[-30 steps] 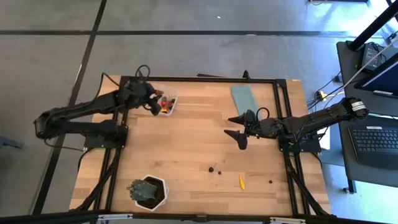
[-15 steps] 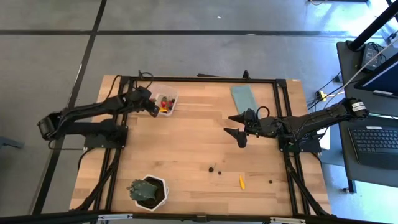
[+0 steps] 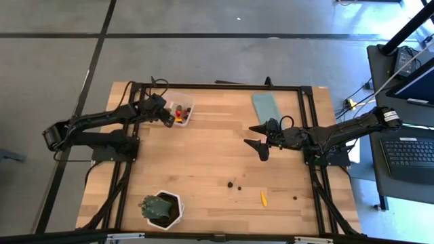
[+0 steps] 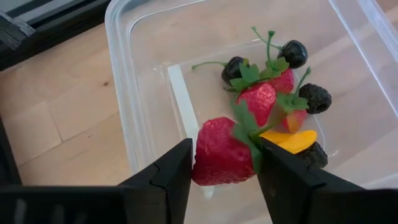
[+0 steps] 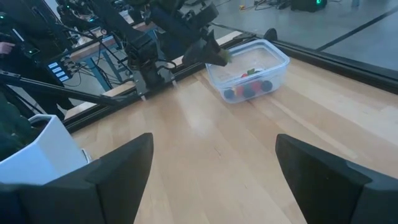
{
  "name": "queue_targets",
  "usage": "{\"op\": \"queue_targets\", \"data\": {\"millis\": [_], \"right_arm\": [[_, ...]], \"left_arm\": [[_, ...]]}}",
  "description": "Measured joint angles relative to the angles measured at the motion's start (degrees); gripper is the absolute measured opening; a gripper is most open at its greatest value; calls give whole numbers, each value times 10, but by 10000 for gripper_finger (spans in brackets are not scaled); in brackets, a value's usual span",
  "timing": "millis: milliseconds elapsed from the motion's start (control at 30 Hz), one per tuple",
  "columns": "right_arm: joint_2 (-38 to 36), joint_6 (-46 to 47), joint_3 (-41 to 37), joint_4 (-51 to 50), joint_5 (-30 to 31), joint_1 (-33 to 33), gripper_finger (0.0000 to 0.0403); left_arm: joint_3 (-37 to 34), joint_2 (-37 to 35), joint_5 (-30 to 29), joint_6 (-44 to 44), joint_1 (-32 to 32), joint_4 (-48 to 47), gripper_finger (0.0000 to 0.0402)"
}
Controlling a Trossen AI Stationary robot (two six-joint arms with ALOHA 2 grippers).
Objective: Pick and placing Produce into tupperware
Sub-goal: Put the red strawberry into the transparent bin, then put the black cherry into the transparent bin
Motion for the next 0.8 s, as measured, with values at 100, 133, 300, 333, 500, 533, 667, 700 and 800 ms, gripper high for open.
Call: {"op": "queue_targets", "data": {"millis": [100,133,300,333,500,533,667,700,800], "right_arm": [[0,0,0,0,0,0,339],[0,0,0,0,0,0,339],[0,-2,0,0,0,0,339],[0,-2,0,0,0,0,339],[0,-2,0,0,0,0,339],[0,-2,0,0,0,0,339],[0,-3,0,-1,0,0,339],[0,-3,0,-2,0,0,339],[0,-5,0,-2,0,0,339]], "left_arm": [[0,0,0,0,0,0,167],[0,0,0,0,0,0,168],[0,0,2,0,0,0,167],[0,0,2,0,0,0,166],[30,-19,78,36,-7,3,174],[44,-29,107,52,-14,13,175],[108,-56,208,90,-58,31,184],[126,-60,225,98,-73,32,187],[166,-62,255,118,-125,32,200]]}}
